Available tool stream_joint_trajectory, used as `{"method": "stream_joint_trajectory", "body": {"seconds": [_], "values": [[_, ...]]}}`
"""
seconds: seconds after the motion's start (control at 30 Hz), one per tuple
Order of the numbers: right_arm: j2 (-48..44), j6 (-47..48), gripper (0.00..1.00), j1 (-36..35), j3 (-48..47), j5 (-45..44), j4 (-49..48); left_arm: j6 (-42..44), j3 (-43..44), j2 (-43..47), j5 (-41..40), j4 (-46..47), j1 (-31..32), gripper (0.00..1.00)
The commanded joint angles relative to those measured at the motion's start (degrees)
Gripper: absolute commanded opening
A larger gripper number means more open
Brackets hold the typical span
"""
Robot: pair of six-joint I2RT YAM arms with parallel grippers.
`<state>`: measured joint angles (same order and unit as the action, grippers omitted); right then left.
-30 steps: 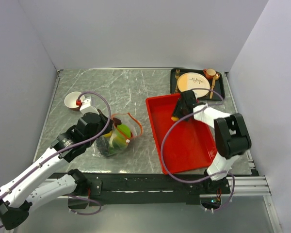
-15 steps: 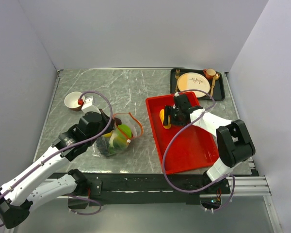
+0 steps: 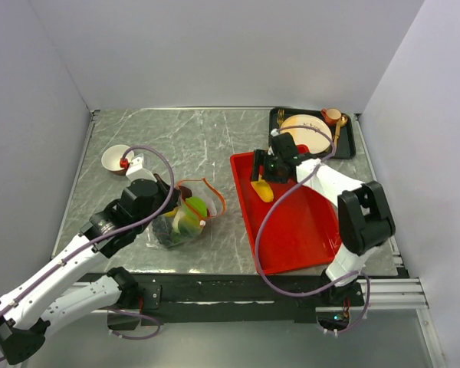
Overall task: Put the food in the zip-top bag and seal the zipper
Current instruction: Pick up the fake fruit from the bin.
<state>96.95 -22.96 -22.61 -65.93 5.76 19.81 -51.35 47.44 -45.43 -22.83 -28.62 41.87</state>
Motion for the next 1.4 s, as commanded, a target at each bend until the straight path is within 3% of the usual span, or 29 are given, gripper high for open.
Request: {"method": "stream_joint_trajectory", "body": {"seconds": [0.0, 0.57, 0.9, 1.23, 1.37], "values": [[4.30, 2.21, 0.82, 0.20, -4.64, 1.53, 2.77, -0.24, 0.37, 0.61, -0.81, 0.85, 0.06, 0.01], [4.83, 3.71, 0.75, 0.20, -1.22, 0.31, 3.48, 0.37, 1.34, -1.94, 0.59, 2.25, 0.14, 0.01], [2.28, 3.10, 0.45, 0.20, 1.16, 0.39, 1.54, 0.02, 1.16, -1.86, 0.77, 2.43, 0.14, 0.01], [-1.23, 1.87, 0.38, 0.37, 2.12, 3.64, 1.46, 0.11, 1.08, -1.94, 0.51, 2.34, 0.14, 0.01], [-2.37, -0.50, 0.35, 1.52, 2.47, 10.22, 0.76, -0.15, 1.34, -1.77, 0.07, 1.38, 0.14, 0.01]]}}
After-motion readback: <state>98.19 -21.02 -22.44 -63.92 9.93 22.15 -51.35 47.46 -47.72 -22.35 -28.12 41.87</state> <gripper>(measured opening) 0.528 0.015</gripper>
